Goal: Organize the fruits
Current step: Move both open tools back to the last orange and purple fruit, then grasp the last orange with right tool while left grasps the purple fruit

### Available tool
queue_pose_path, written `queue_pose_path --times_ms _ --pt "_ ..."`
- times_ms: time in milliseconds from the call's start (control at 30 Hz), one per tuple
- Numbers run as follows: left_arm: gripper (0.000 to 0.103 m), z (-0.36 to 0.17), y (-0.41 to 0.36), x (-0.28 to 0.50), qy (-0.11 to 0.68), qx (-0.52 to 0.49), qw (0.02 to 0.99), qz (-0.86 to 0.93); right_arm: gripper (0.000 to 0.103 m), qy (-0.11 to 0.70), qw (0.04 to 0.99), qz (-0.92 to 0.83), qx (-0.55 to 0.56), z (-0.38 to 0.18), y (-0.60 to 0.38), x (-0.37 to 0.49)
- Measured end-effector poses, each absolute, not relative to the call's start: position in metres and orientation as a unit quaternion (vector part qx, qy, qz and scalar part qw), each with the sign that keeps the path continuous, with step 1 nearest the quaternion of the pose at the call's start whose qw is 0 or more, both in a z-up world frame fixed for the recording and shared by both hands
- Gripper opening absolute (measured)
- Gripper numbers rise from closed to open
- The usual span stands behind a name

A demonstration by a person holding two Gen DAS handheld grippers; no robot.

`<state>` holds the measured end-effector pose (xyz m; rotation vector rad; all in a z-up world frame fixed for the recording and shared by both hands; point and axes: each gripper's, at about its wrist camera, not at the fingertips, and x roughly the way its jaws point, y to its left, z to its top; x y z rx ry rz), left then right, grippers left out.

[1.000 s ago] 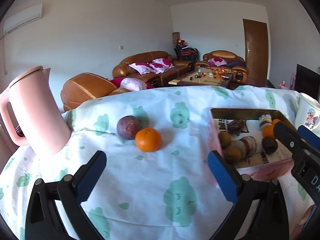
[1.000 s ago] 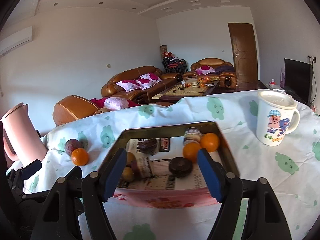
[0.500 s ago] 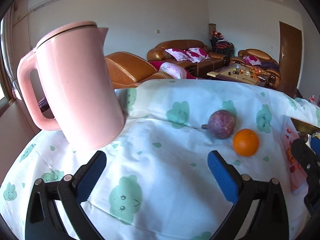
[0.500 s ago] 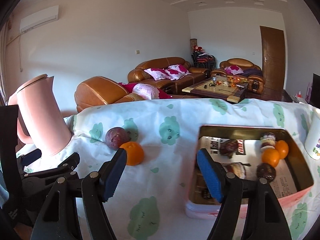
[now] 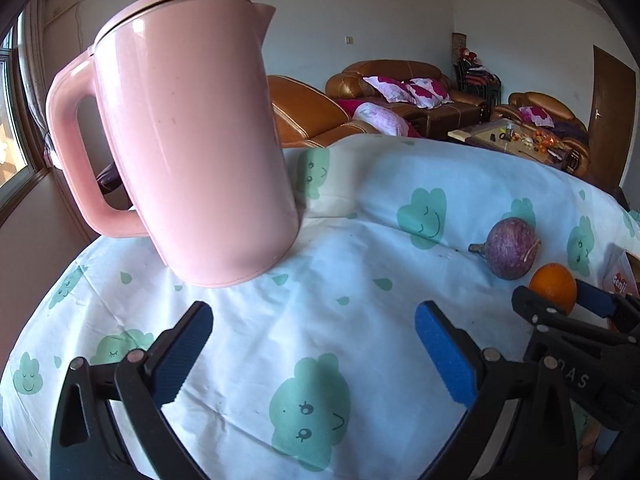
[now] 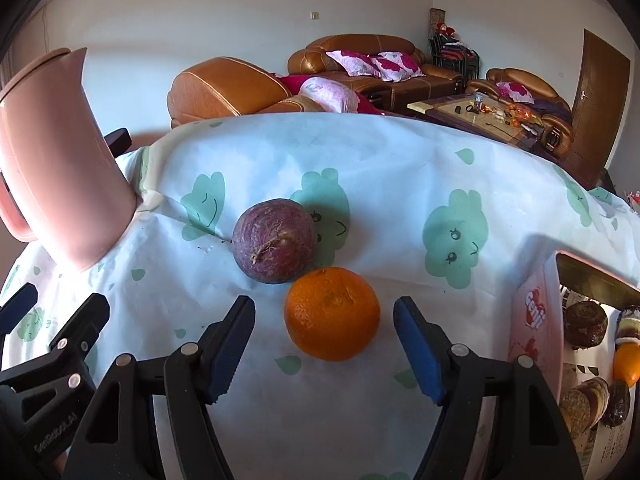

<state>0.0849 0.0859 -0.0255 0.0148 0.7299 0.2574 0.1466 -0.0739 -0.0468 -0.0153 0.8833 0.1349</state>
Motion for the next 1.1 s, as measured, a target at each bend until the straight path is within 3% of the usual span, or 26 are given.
queue_pose_path --times_ms 100,233,500,733,900,967,1100 --pt "0.103 -0.025 0.085 0.086 0.357 0.01 0.926 0.124 0.05 0.432 0.899 0.068 -0.006 -0.049 -0.076 0.147" --pt "0.103 -0.025 0.083 0.088 0.357 0.013 0.926 0.121 0.049 0.421 0.904 0.079 0.001 -0.045 -0.077 0.14" --pt "0.103 -0.016 0.072 0.077 0.317 0.019 0.945 0.079 0.049 0.283 0.957 0.064 0.006 -0.01 -0.094 0.06" --pt "0.102 -0.007 0.031 0.091 0.314 0.042 0.948 0.012 0.049 0.241 0.97 0.034 0.013 0.001 -0.112 0.03" --pt "0.093 -0.001 0.001 0.127 0.329 0.042 0.943 -0.022 0.049 0.248 0.968 0.011 0.033 -0.002 -0.125 0.036" --pt "0.08 -0.005 -0.012 0.141 0.342 0.052 0.938 -0.036 0.049 0.255 0.966 0.008 0.04 -0.003 -0.13 0.037" --pt "0.066 -0.022 -0.025 0.166 0.378 0.055 0.923 -0.043 0.049 0.265 0.963 -0.001 0.053 -0.006 -0.138 0.04"
